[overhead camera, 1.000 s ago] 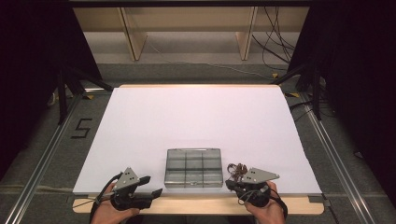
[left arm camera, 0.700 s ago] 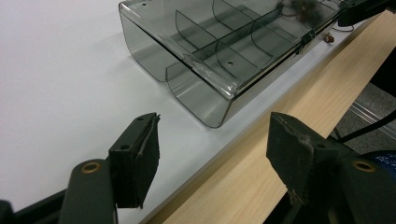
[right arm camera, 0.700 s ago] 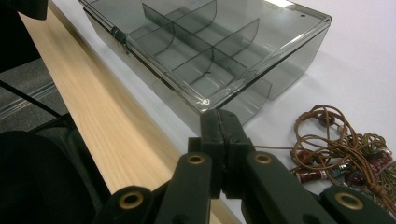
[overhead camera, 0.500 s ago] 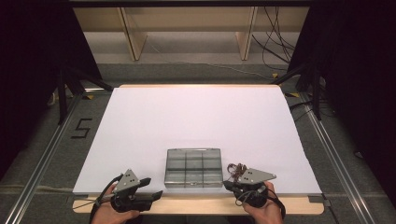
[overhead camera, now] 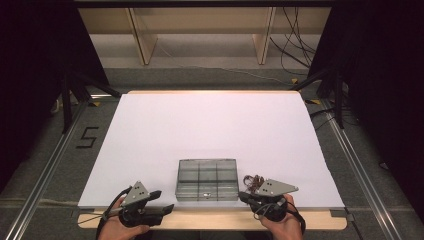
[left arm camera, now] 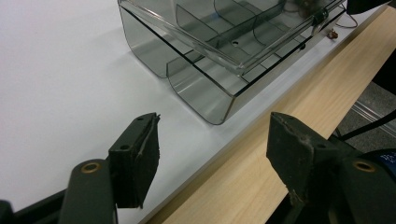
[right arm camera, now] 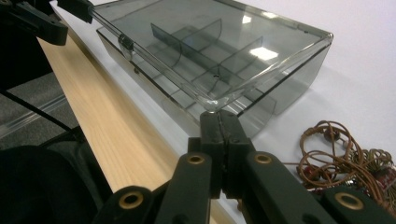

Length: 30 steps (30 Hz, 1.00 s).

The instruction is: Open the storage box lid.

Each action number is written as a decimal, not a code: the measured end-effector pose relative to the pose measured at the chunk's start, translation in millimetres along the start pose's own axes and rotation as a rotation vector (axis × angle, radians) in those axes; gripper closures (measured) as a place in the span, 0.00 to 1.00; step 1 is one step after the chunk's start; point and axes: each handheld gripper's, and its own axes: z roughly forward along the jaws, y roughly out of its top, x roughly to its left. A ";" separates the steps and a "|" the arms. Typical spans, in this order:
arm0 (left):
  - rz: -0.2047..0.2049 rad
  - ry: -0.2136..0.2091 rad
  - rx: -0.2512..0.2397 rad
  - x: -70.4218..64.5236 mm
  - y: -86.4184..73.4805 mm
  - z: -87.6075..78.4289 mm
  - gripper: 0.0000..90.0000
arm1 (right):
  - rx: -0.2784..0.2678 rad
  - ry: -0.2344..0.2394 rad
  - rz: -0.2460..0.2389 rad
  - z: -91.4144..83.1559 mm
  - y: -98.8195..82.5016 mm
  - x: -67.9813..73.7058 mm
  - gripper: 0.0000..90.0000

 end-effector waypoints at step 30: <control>0.005 0.077 -0.105 13.6 33.4 21.8 0.31 | -0.107 -0.013 -0.037 2.6 27.7 -1.7 1.00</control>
